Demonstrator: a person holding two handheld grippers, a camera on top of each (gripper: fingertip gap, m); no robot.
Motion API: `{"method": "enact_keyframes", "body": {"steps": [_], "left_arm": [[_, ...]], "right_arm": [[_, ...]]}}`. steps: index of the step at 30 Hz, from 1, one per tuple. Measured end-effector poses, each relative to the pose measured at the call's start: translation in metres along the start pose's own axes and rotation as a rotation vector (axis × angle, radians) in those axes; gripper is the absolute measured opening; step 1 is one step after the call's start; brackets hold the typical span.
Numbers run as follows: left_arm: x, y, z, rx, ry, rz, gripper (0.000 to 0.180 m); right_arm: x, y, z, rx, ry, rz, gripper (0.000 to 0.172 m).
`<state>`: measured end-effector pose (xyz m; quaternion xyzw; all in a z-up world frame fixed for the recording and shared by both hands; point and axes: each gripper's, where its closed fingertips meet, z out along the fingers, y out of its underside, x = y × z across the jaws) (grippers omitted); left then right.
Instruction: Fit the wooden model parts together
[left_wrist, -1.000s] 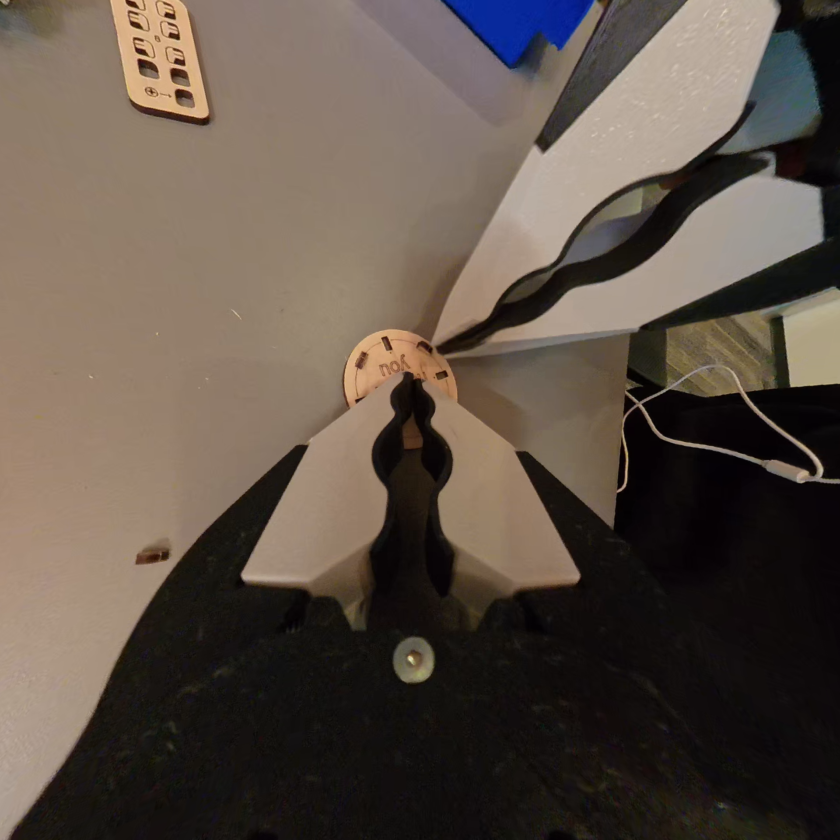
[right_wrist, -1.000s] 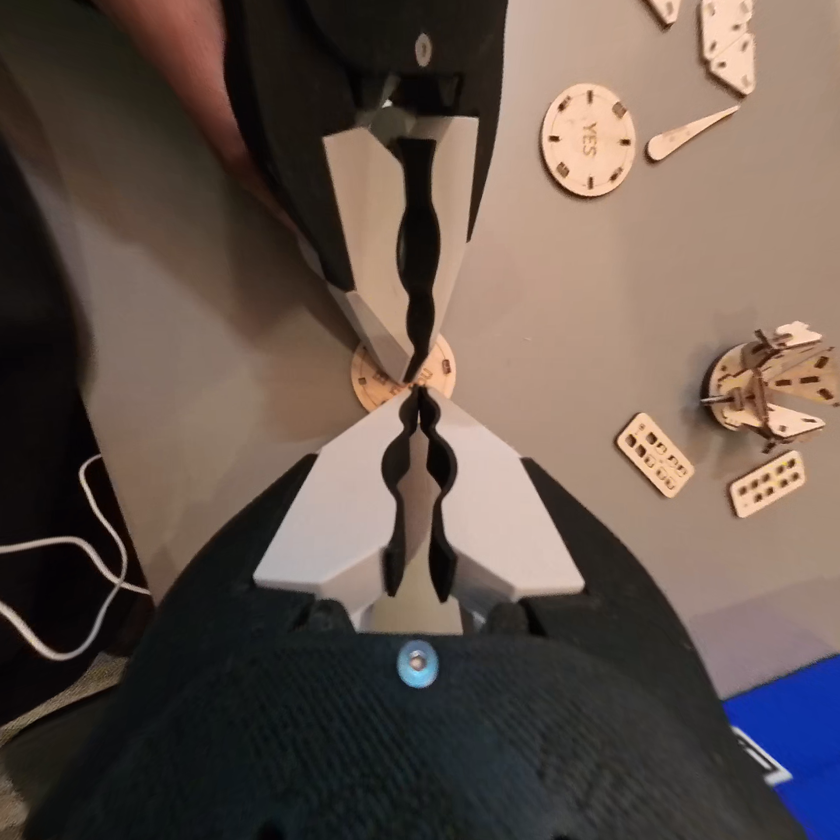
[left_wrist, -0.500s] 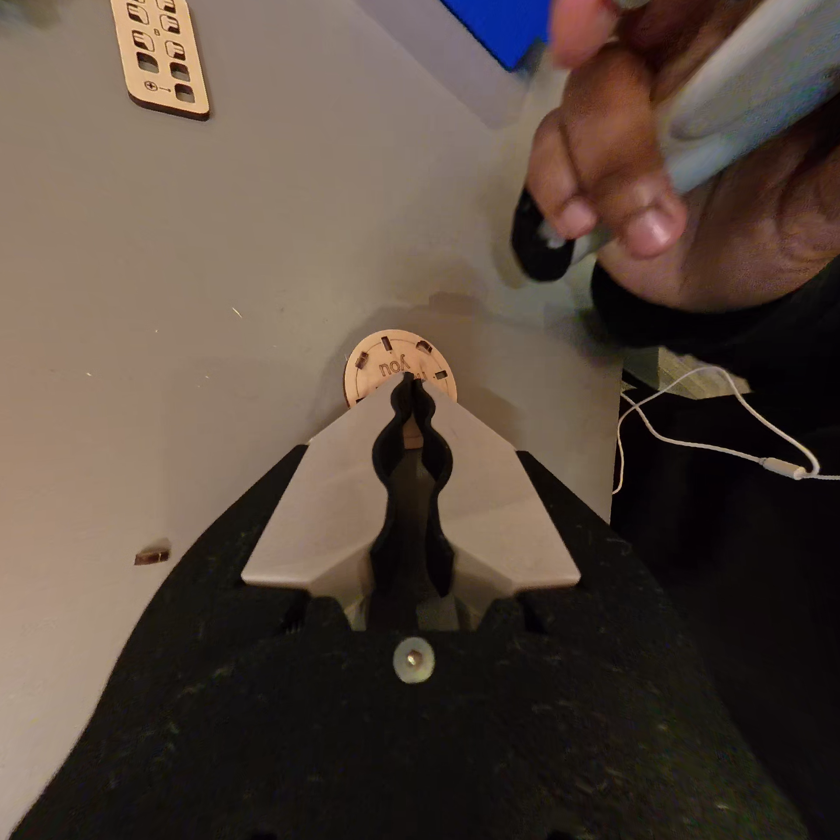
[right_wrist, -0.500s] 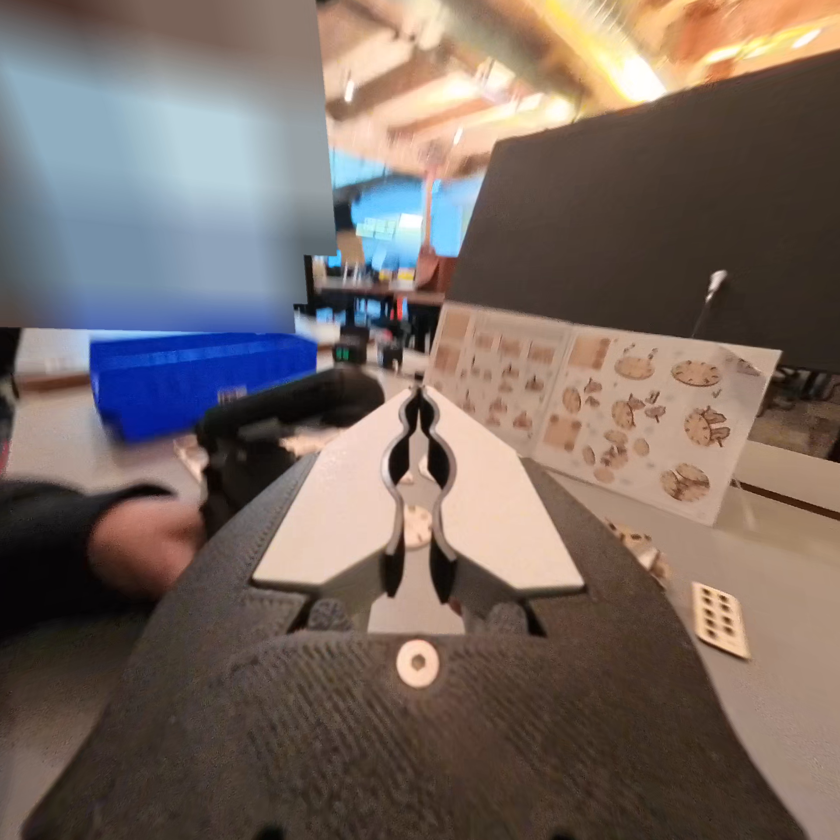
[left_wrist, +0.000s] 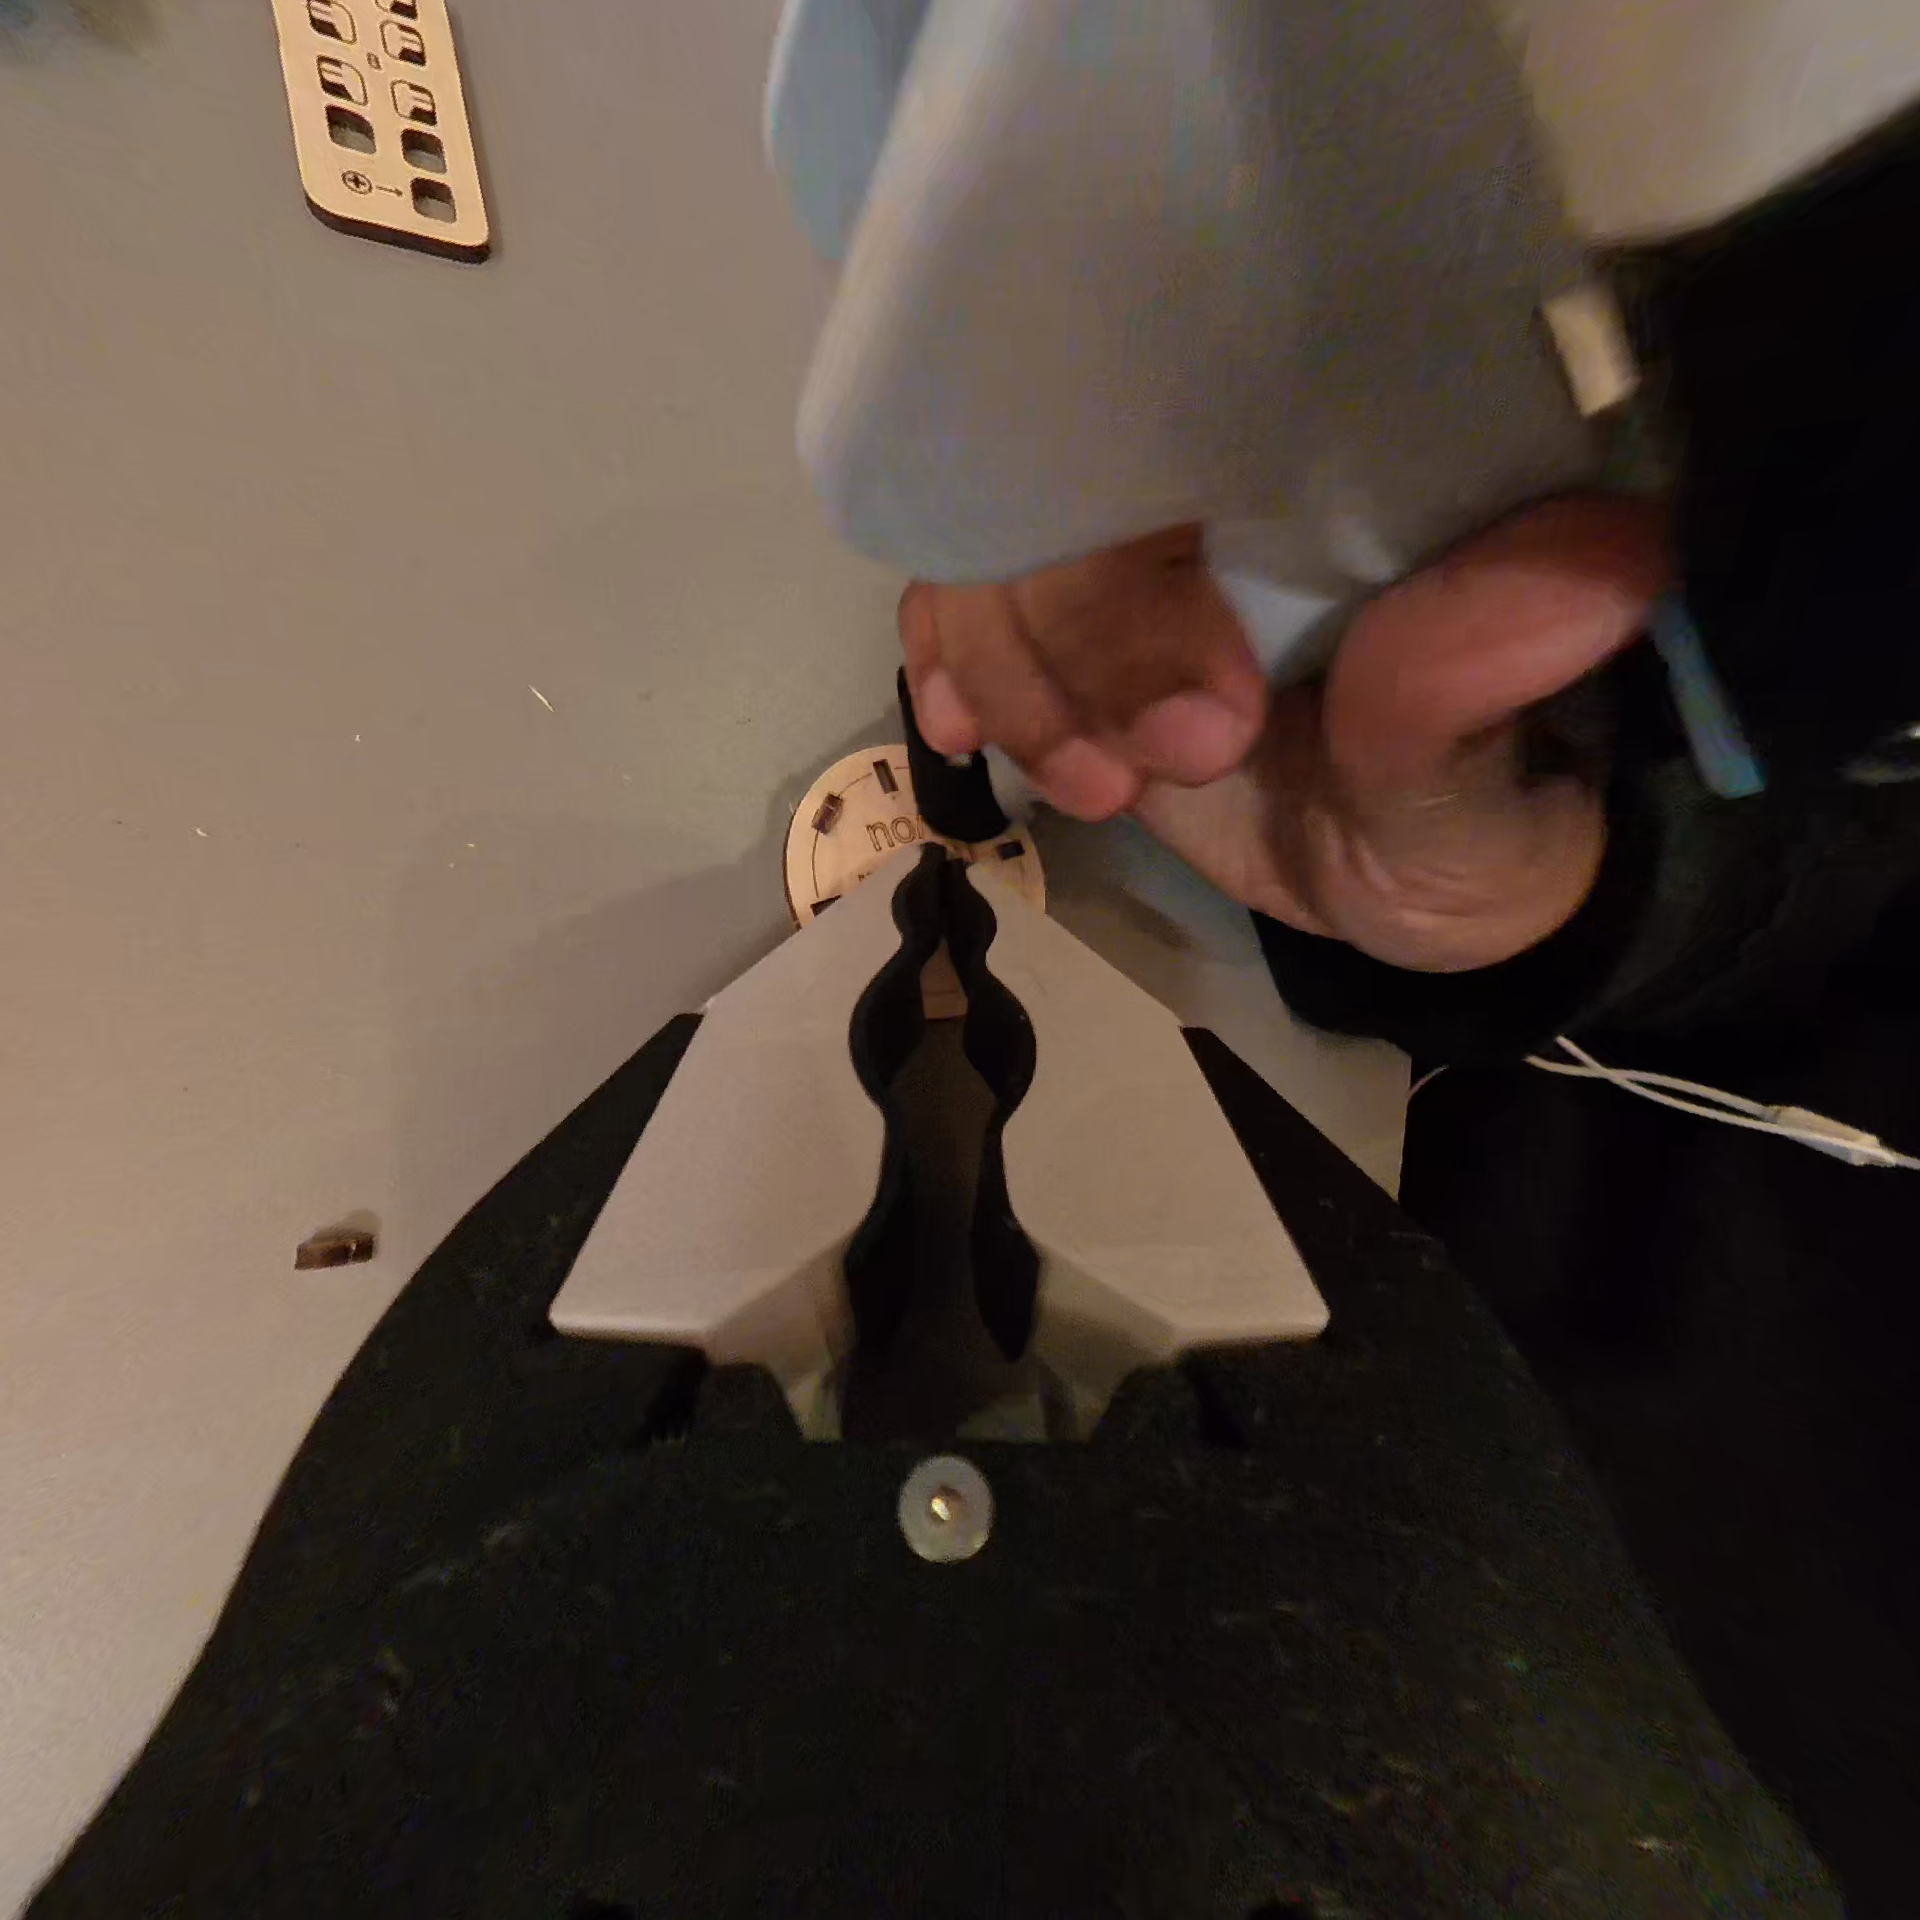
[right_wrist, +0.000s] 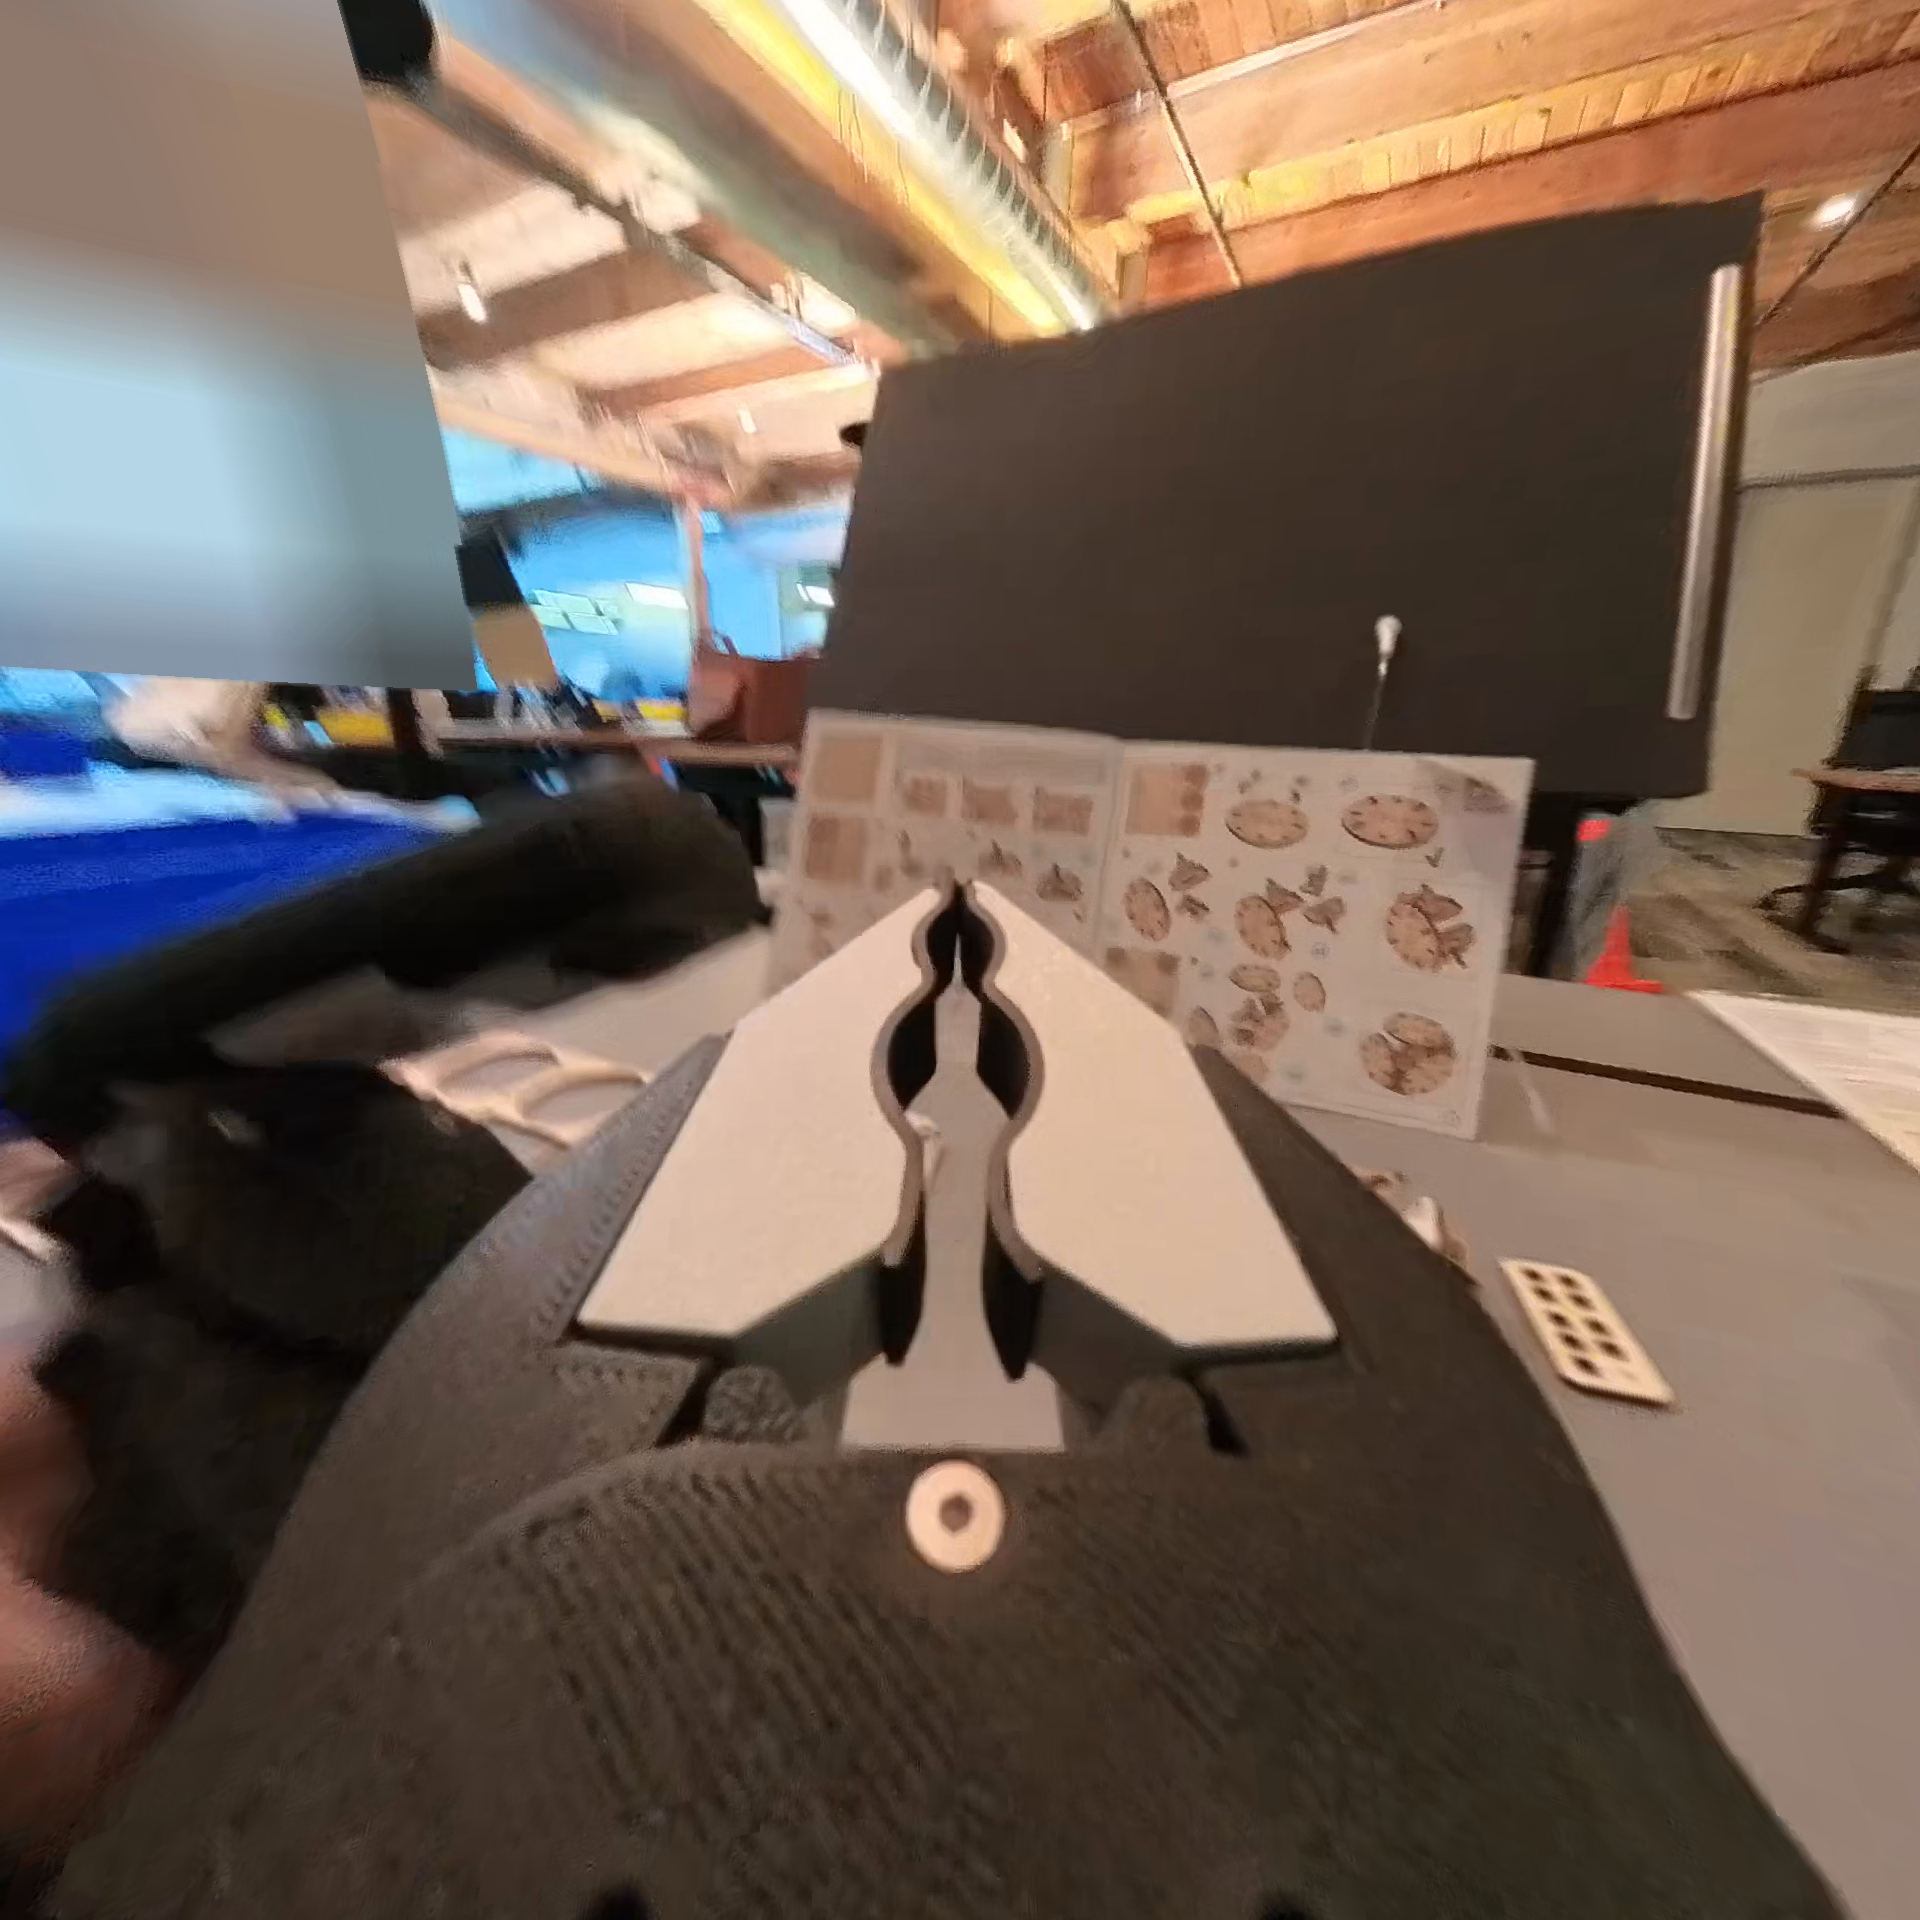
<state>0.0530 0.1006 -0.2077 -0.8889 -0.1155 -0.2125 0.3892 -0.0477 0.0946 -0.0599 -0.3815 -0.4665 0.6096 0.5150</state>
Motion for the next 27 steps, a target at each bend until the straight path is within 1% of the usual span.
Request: {"method": "enact_keyframes", "body": {"steps": [2, 5, 6, 8, 11, 13, 15, 18, 20, 22, 25, 27], "left_arm": [[0.000, 0.000, 0.000, -0.001, 0.004, -0.003, 0.000], [0.000, 0.000, 0.000, -0.001, 0.008, -0.007, 0.000], [0.000, 0.000, 0.000, 0.000, 0.009, -0.009, 0.000], [0.000, 0.000, 0.000, 0.000, 0.013, -0.012, 0.000], [0.000, 0.001, 0.000, -0.001, 0.014, -0.014, 0.001], [0.000, 0.000, 0.000, 0.000, 0.019, -0.021, 0.000], [0.000, 0.000, 0.000, 0.001, 0.024, -0.026, 0.000], [0.000, 0.000, 0.000, 0.001, 0.022, -0.025, 0.000], [0.000, 0.000, -0.001, 0.001, 0.022, -0.024, 0.000], [0.000, 0.000, -0.001, 0.001, 0.021, -0.024, 0.001], [0.000, 0.001, -0.001, 0.000, 0.024, -0.027, 0.000], [0.000, 0.000, -0.001, 0.001, 0.026, -0.029, 0.000]], "right_arm": [[0.006, -0.005, -0.001, 0.014, 0.027, -0.023, 0.000], [0.006, -0.035, -0.005, 0.108, 0.033, -0.054, 0.000], [0.004, -0.040, -0.006, 0.119, 0.032, -0.073, 0.000], [-0.005, -0.035, -0.006, 0.103, 0.014, -0.085, 0.000], [-0.007, 0.000, -0.002, 0.015, 0.030, -0.132, 0.000], [0.004, -0.005, 0.001, 0.024, 0.074, -0.135, 0.000], [0.010, -0.021, -0.001, 0.065, 0.092, -0.133, 0.000], [0.003, -0.036, -0.005, 0.093, 0.072, -0.170, 0.000], [-0.004, -0.027, -0.005, 0.069, 0.051, -0.134, 0.000], [0.000, 0.001, 0.000, -0.009, 0.053, -0.105, 0.000], [0.013, -0.007, 0.003, 0.011, 0.088, -0.114, 0.000], [0.011, -0.018, 0.001, 0.035, 0.078, -0.110, 0.000]]}}
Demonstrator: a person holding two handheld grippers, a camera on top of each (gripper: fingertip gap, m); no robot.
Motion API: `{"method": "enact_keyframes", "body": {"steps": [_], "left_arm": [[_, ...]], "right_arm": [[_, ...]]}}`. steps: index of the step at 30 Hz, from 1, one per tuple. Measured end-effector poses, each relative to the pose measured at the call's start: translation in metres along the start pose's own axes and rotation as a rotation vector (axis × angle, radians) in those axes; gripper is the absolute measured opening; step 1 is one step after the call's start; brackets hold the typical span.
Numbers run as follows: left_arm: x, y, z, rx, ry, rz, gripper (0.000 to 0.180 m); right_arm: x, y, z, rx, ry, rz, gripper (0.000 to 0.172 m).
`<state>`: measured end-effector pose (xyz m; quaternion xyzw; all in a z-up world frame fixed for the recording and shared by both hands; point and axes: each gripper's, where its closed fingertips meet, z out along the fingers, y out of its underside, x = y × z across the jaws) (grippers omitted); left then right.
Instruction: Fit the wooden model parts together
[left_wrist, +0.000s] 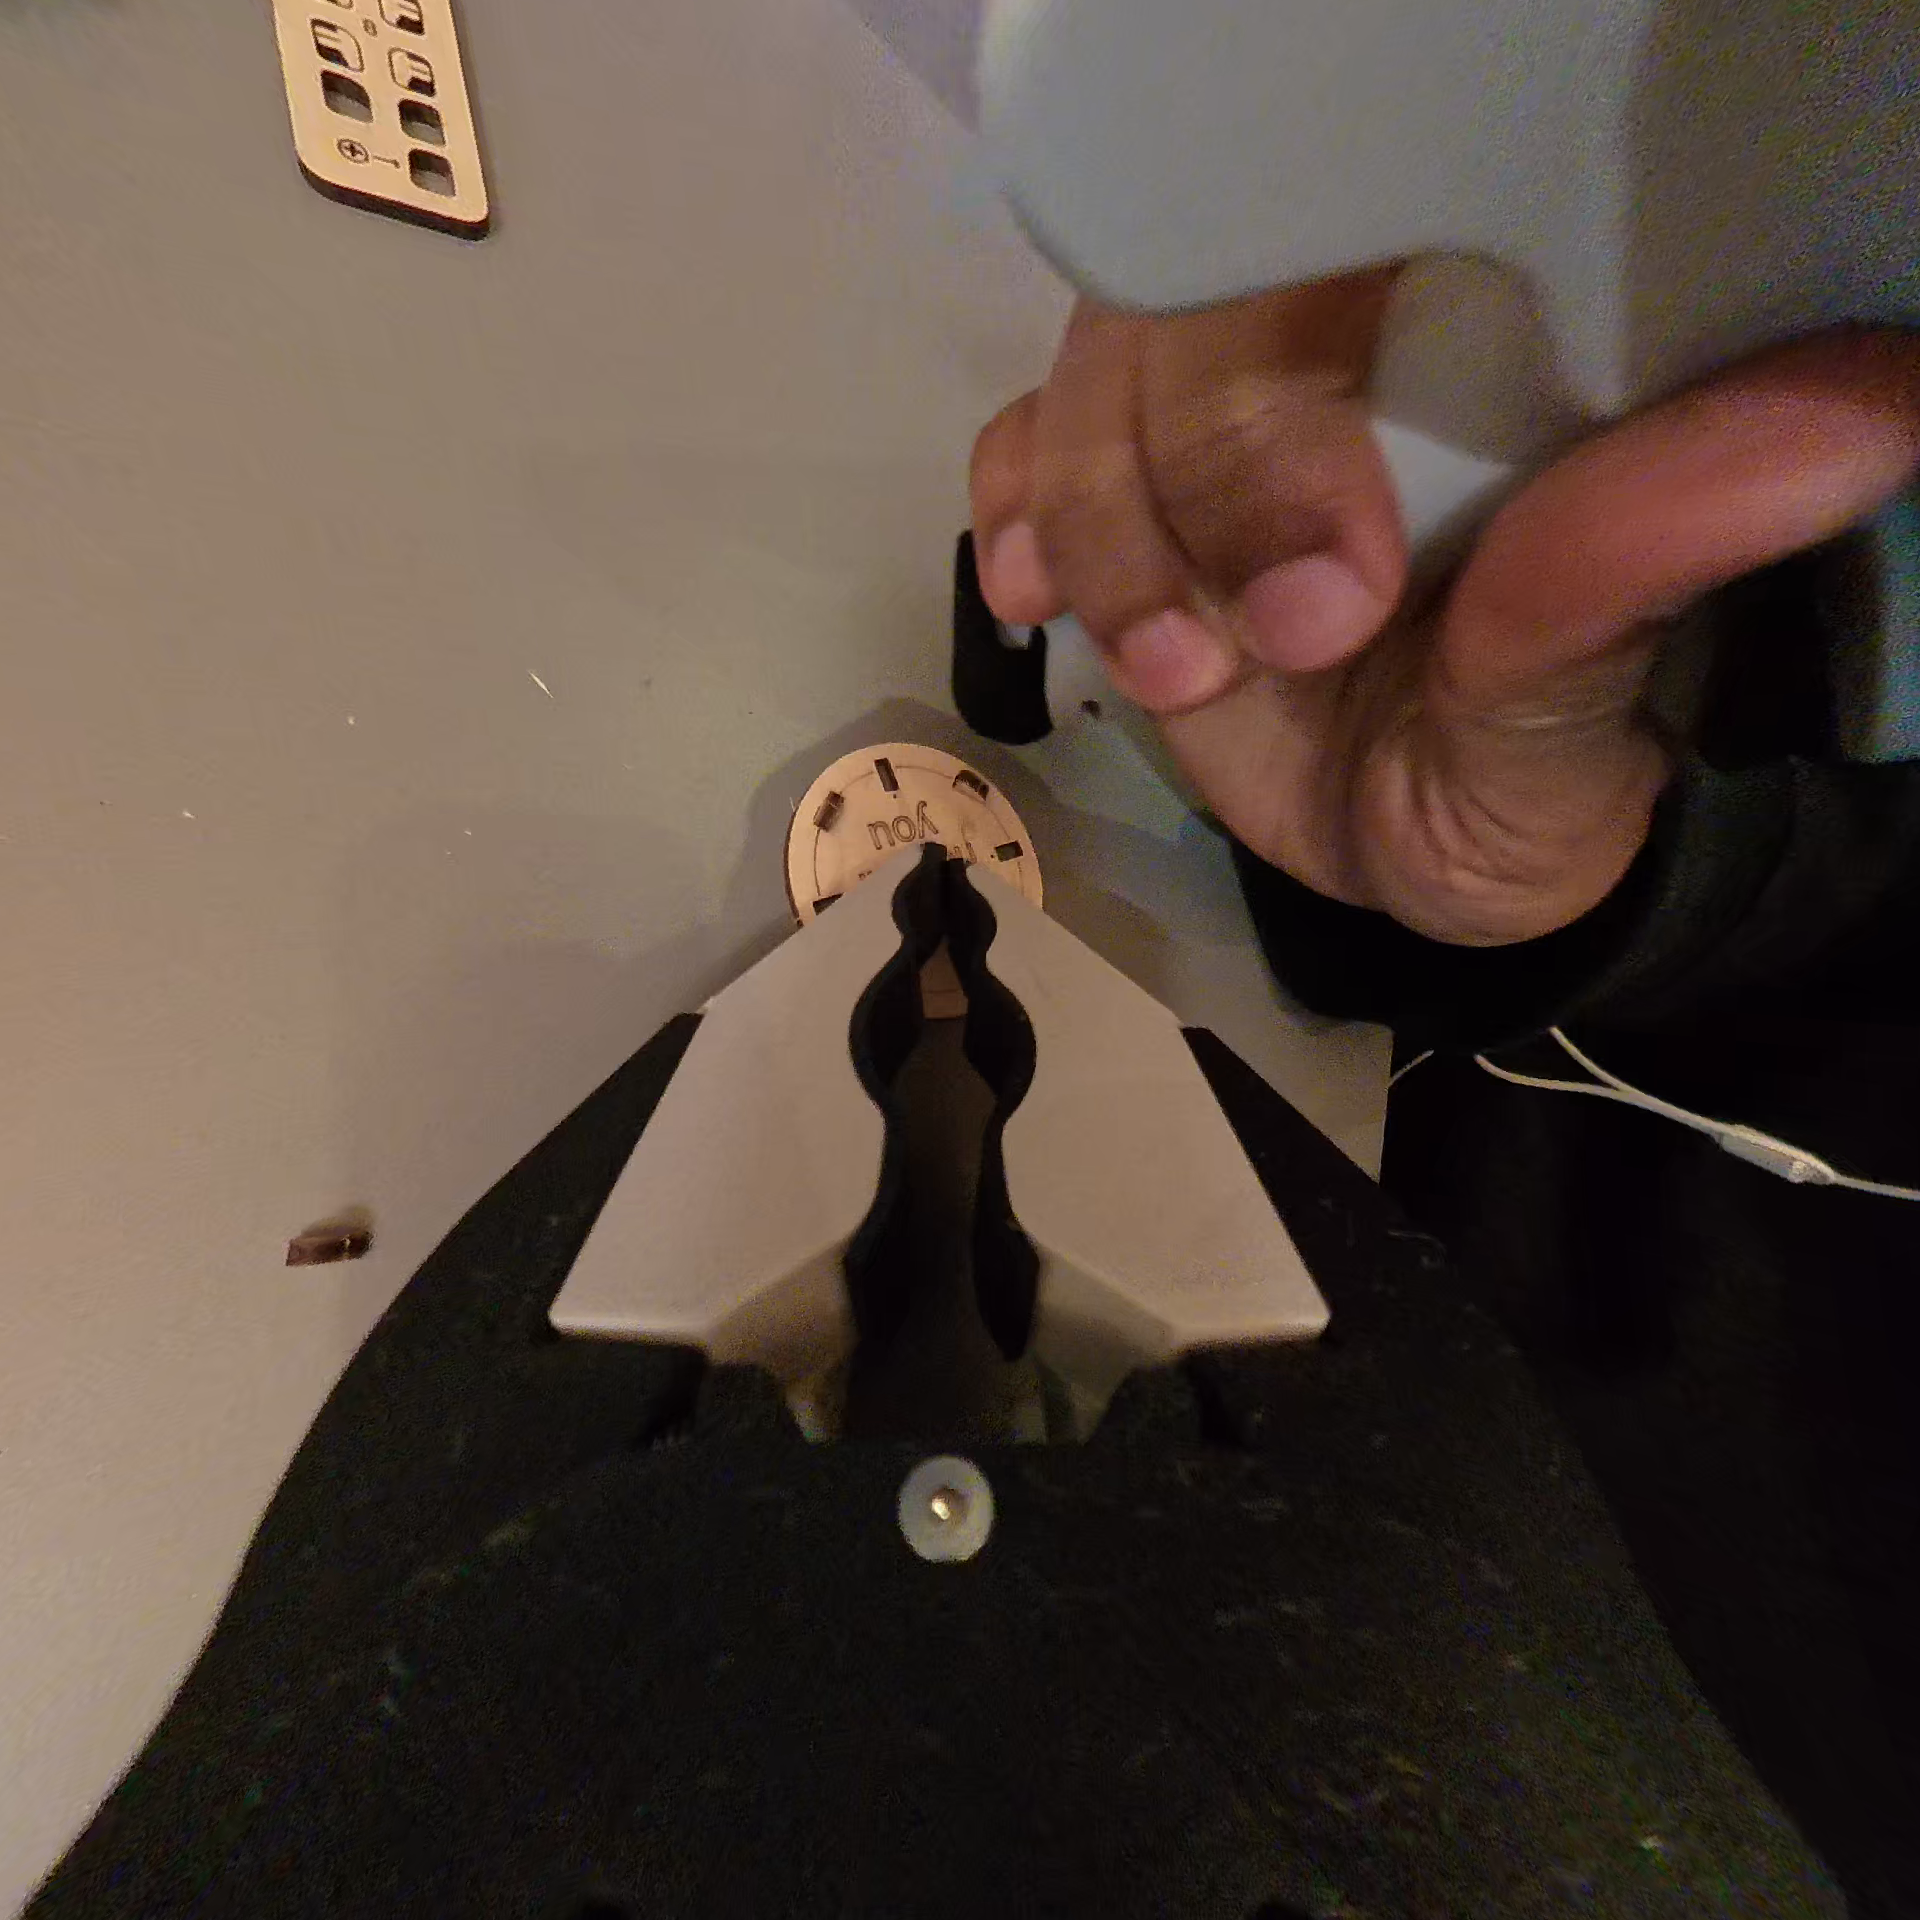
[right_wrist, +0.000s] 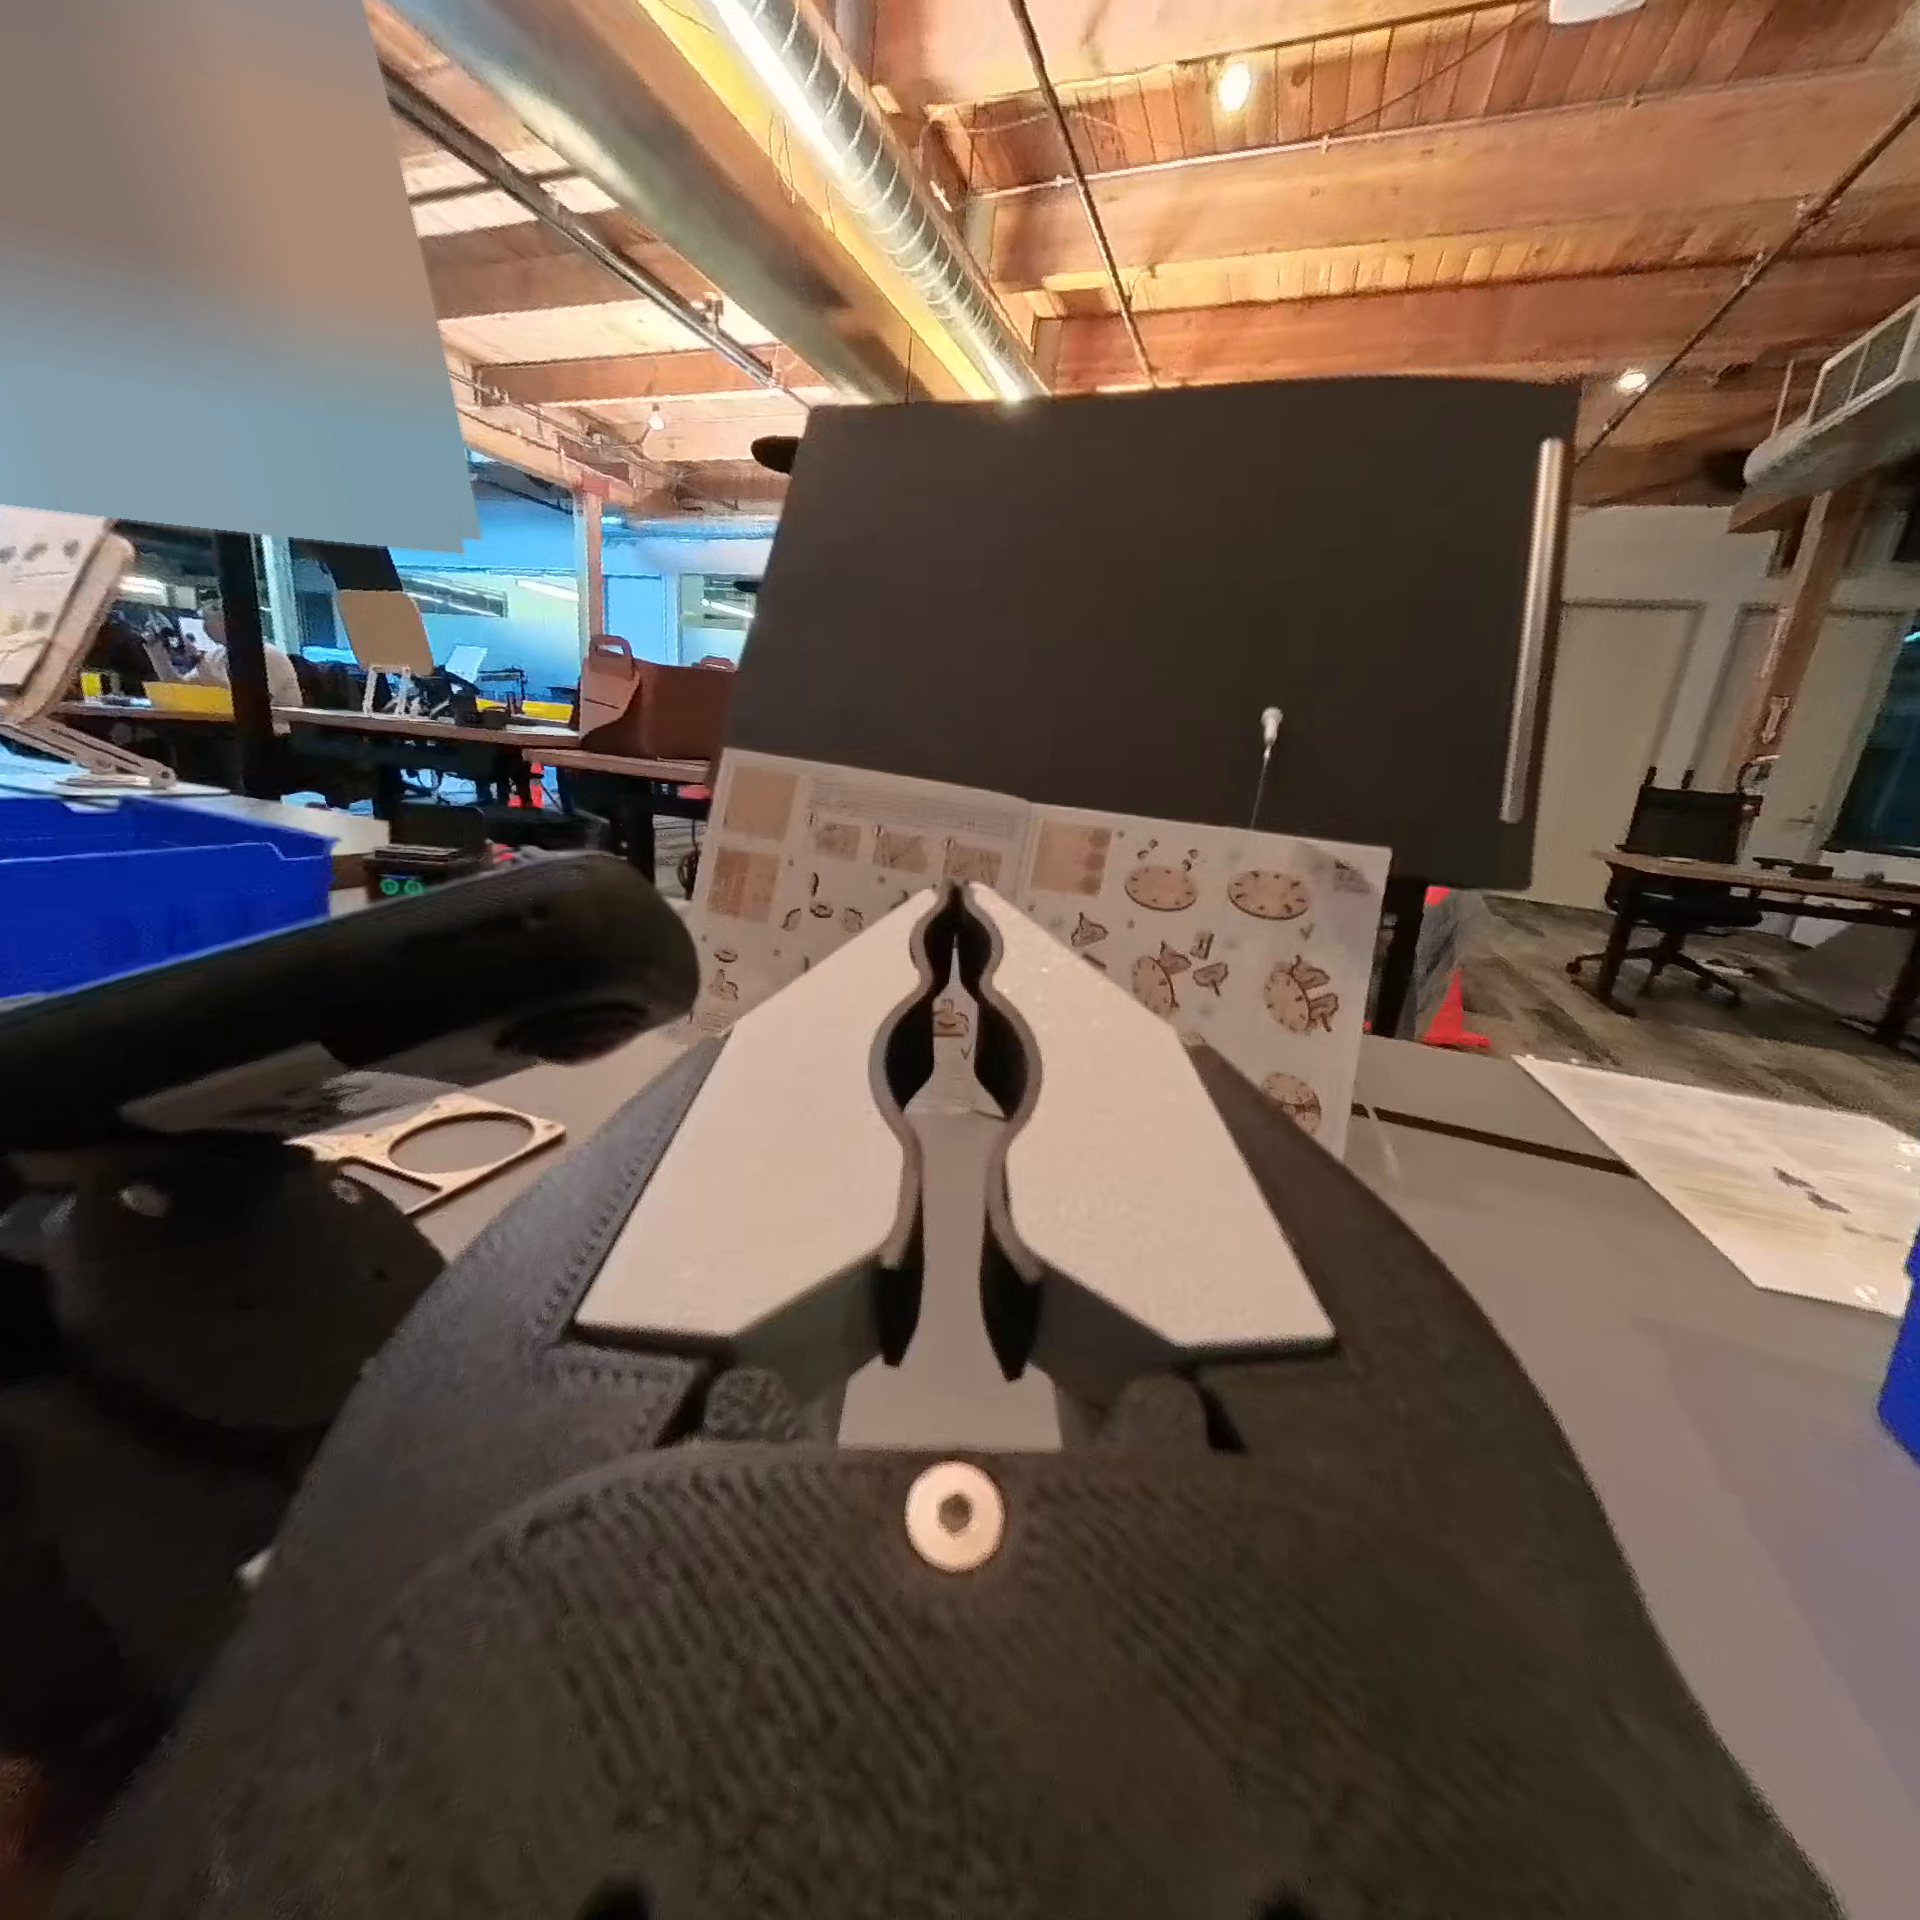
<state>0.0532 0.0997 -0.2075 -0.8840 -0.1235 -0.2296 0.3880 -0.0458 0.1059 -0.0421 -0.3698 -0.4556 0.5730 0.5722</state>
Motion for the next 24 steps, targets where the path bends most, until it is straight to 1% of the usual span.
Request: {"method": "enact_keyframes", "body": {"steps": [2, 4, 5, 7, 9, 12, 13, 15, 16, 19, 21, 24], "left_arm": [[0.000, 0.000, 0.000, 0.000, 0.003, -0.002, 0.000], [0.000, 0.000, 0.000, 0.000, 0.001, -0.001, 0.000], [0.000, 0.000, 0.000, 0.000, 0.000, 0.000, 0.000], [0.000, 0.000, 0.000, 0.000, 0.000, 0.000, 0.000], [0.000, 0.000, 0.000, 0.000, 0.002, -0.002, 0.000], [0.000, 0.000, 0.000, 0.001, 0.005, -0.005, 0.000], [0.000, 0.000, 0.000, 0.001, 0.005, -0.005, 0.000], [0.000, 0.000, 0.000, 0.001, 0.004, -0.004, 0.000], [0.000, 0.000, 0.000, 0.001, 0.004, -0.005, 0.000], [0.000, 0.000, 0.000, 0.001, 0.007, -0.009, 0.000], [0.000, 0.000, 0.000, 0.002, 0.009, -0.011, 0.000], [0.000, 0.000, 0.000, 0.002, 0.009, -0.011, 0.000]], "right_arm": [[-0.008, -0.003, -0.003, 0.002, -0.023, -0.007, 0.000], [-0.016, 0.008, -0.004, -0.023, -0.043, -0.002, 0.000], [-0.016, 0.019, -0.002, -0.053, -0.041, -0.001, 0.000], [-0.006, 0.021, 0.003, -0.052, -0.013, -0.003, 0.000], [0.003, 0.011, 0.003, -0.026, 0.007, 0.024, 0.000], [-0.002, -0.004, -0.002, 0.008, -0.003, -0.006, 0.000], [-0.006, -0.001, -0.003, 0.004, -0.016, -0.002, 0.000], [-0.011, 0.019, -0.003, -0.046, -0.032, 0.011, 0.000], [-0.011, 0.021, -0.002, -0.047, -0.030, 0.011, 0.000], [-0.005, 0.003, -0.001, 0.012, -0.007, 0.005, 0.000], [-0.010, -0.003, -0.003, 0.037, -0.020, -0.017, 0.000], [-0.016, 0.021, -0.002, -0.028, -0.046, -0.009, 0.000]]}}
